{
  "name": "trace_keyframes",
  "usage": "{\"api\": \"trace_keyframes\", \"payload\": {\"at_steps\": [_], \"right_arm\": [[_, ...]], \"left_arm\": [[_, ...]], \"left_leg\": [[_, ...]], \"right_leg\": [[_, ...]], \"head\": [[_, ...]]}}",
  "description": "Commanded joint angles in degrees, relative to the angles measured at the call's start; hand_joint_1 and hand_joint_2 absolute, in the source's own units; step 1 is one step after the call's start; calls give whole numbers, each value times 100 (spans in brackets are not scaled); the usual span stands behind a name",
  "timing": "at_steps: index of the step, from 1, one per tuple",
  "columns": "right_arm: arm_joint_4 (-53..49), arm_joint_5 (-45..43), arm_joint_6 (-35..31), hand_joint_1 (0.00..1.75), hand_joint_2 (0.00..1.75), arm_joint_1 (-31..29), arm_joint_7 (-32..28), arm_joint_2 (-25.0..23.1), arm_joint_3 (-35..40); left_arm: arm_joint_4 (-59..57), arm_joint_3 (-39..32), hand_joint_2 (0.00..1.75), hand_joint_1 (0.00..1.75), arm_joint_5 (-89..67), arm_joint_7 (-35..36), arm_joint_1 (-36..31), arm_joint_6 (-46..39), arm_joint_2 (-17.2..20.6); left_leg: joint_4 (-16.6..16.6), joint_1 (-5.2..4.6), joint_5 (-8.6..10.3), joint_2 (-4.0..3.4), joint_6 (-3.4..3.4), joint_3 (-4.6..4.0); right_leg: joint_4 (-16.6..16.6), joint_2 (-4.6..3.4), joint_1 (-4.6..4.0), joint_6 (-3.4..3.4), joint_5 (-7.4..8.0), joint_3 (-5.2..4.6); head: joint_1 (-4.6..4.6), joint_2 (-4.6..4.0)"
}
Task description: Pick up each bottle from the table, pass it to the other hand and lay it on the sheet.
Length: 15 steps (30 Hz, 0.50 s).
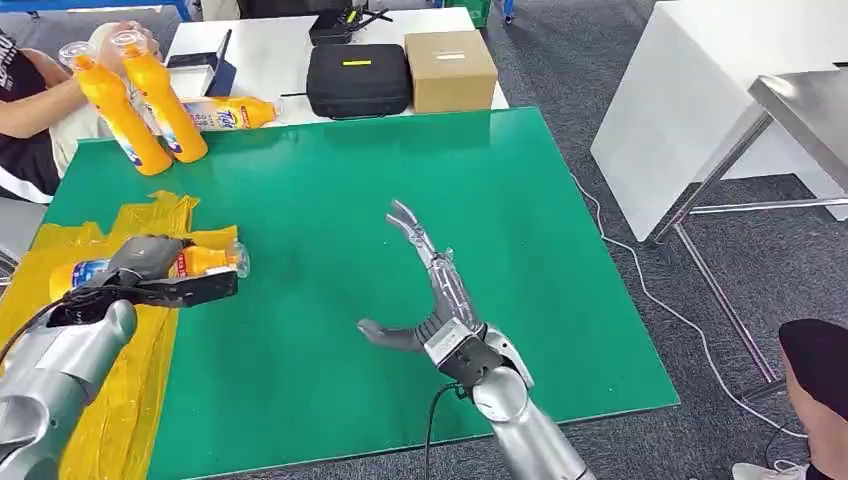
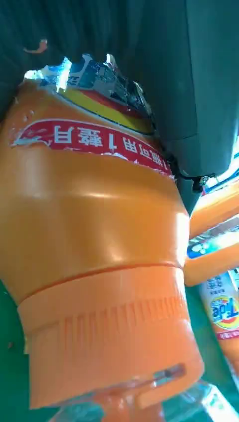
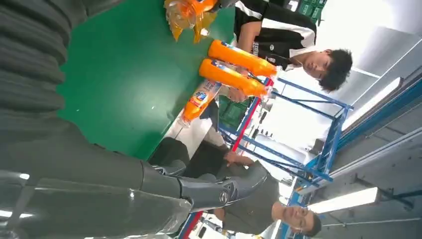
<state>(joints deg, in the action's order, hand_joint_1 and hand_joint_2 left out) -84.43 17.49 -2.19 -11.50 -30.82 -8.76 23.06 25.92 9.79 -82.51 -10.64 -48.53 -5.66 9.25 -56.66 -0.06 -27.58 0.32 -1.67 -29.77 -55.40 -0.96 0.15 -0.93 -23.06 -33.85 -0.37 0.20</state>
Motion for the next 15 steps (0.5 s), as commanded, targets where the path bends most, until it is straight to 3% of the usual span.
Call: {"api": "trace_keyframes", "payload": {"at_steps": [1,4,5,6,7,8,14,15], "right_arm": [[73,52,42,0,175,-44,75,49,-163],[227,59,59,0,175,-83,80,62,-155],[266,60,61,0,175,-98,79,54,-152],[304,61,63,0,175,-121,78,43,-147],[298,59,61,0,175,-134,82,24,-144],[274,68,64,0,175,-140,82,6,-142],[199,103,92,0,175,-136,132,7,-124],[189,103,91,0,175,-132,132,13,-136]], "left_arm": [[-728,-61,175,175,-36,36,-445,201,42],[-752,-83,175,175,-34,23,-341,168,27],[-750,-80,175,168,-44,42,-310,130,14],[-768,-86,175,145,-42,62,-293,124,-3],[-781,-77,175,68,-49,63,-266,128,-21],[-790,-52,175,5,-87,112,-268,153,-26],[-840,-1,175,0,-212,273,-240,356,-25],[-842,-2,0,0,-223,301,-250,399,-23]], "left_leg": [[1,4,-3,1,8,7],[4,2,-2,-3,6,7],[5,4,-5,-1,10,17],[6,5,-4,-3,10,17],[5,3,-2,-1,7,11],[8,5,-4,-1,11,20],[5,4,-4,-1,9,15],[4,2,-3,0,7,10]], "right_leg": [[1,8,-4,1,-4,9],[3,3,-1,1,-1,7],[5,9,-4,1,-5,18],[7,6,-5,1,-3,18],[5,6,-3,1,-2,12],[8,9,-5,1,-5,22],[5,8,-4,0,-5,17],[3,7,-2,0,-3,12]], "head": [[0,-2],[0,-2],[0,-2],[0,-2],[0,-2],[0,-2],[0,-2],[0,-2]]}}
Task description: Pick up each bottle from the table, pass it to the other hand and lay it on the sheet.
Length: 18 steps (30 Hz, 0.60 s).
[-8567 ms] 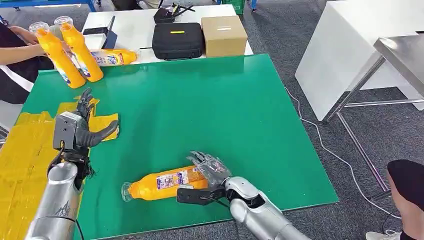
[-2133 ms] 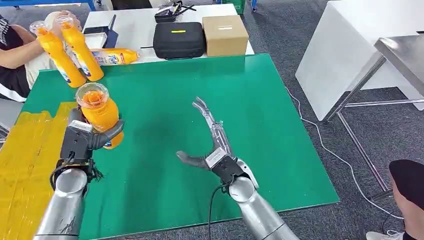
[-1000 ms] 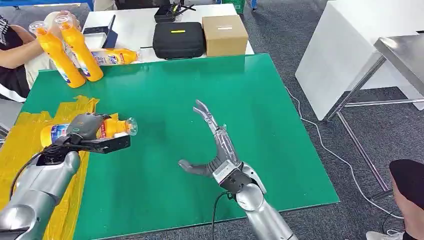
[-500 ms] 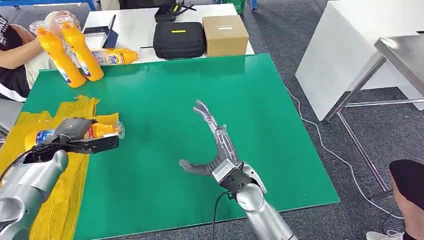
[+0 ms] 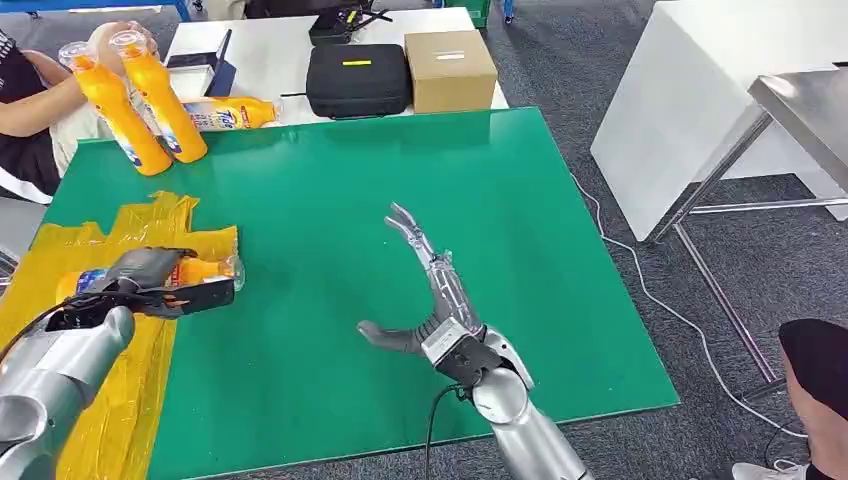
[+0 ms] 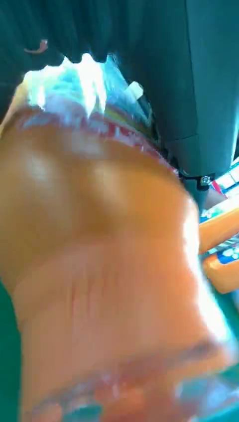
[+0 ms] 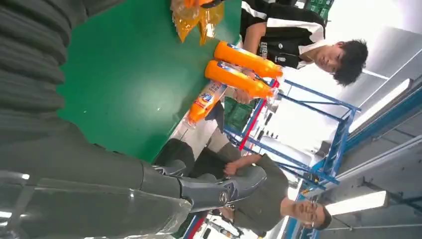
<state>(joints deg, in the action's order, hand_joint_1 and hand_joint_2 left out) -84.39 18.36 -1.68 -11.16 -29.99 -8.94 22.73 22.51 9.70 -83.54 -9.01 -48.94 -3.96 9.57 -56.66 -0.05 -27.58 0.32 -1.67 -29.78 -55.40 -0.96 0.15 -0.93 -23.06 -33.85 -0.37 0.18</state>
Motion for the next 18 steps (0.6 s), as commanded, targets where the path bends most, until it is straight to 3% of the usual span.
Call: {"api": "trace_keyframes", "payload": {"at_steps": [1,14,18], "right_arm": [[165,15,38,0,175,-155,49,20,-128],[112,7,34,0,175,-133,50,5,-173],[13,14,32,0,175,-58,70,0,-225]], "left_arm": [[-492,17,0,0,-165,214,-220,262,-52],[-475,-14,0,0,-194,275,-245,277,-45],[-298,-249,0,0,-40,135,-347,-149,-42]], "left_leg": [[5,3,-5,0,11,19],[3,5,-6,1,12,18],[0,4,-2,3,8,4]], "right_leg": [[5,10,-4,1,-6,20],[4,12,-5,2,-7,20],[2,10,-4,1,-3,5]], "head": [[0,0],[0,0],[0,0]]}}
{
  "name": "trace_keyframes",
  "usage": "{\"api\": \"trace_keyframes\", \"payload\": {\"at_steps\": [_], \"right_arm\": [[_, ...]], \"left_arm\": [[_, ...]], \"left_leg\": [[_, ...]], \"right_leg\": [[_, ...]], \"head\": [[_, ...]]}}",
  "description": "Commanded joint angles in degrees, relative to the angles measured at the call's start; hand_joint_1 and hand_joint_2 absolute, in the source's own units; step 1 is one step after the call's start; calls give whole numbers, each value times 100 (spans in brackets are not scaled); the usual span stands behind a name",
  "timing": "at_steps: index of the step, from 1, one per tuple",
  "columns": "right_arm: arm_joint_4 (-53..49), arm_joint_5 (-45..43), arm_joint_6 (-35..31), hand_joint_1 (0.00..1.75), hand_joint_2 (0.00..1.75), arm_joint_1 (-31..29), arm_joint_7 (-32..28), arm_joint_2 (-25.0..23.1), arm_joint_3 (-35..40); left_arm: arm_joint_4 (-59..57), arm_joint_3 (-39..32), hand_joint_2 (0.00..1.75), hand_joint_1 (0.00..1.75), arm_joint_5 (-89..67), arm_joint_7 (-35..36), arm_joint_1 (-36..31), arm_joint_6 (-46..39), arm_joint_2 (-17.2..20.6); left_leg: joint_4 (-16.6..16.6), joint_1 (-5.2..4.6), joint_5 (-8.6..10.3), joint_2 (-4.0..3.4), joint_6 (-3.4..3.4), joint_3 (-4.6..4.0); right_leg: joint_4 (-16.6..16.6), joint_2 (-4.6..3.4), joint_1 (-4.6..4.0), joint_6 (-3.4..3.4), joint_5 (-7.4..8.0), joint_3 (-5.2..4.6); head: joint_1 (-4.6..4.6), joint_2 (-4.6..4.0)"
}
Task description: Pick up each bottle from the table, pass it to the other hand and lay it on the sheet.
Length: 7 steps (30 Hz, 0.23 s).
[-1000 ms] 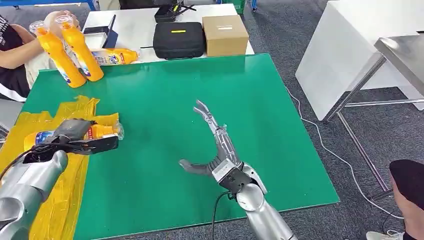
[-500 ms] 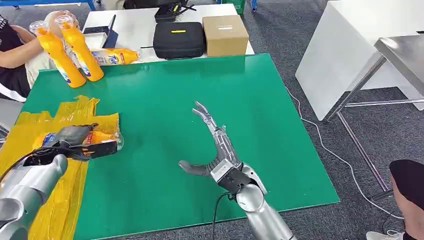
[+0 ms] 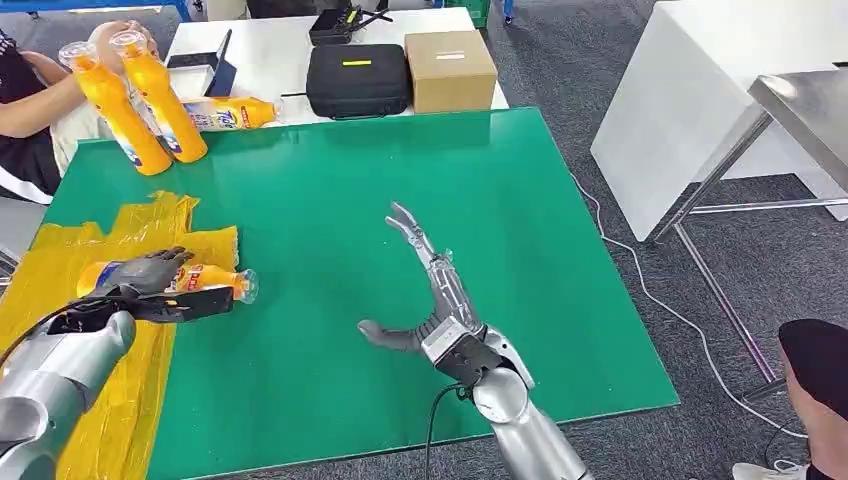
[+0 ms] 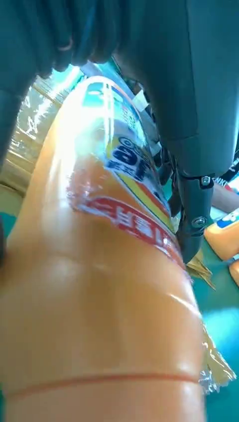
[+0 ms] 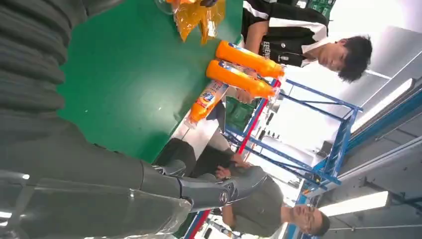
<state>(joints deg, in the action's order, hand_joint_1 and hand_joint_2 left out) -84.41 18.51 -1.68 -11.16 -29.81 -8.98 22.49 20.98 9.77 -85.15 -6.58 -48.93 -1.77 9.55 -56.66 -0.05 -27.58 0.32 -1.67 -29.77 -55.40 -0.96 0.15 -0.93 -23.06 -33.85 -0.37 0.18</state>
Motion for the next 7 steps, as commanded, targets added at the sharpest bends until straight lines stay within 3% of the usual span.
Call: {"api": "trace_keyframes", "payload": {"at_steps": [1,5,7], "right_arm": [[-34,19,30,0,175,-13,80,2,-224],[-120,53,22,0,175,141,108,35,-305],[-135,60,-17,0,175,198,105,53,-343]], "left_arm": [[7,-384,0,0,219,-201,-404,-575,-39],[1516,-833,0,0,727,-727,-142,-1209,-84],[3022,-952,0,0,787,-651,350,-1120,-163]], "left_leg": [[-2,8,-5,5,11,7],[-6,9,-1,13,8,-7],[-3,7,-1,15,7,-5]], "right_leg": [[2,14,-8,2,-6,12],[2,18,-9,1,-2,0],[3,19,-7,0,-3,2]], "head": [[0,0],[0,0],[0,0]]}}
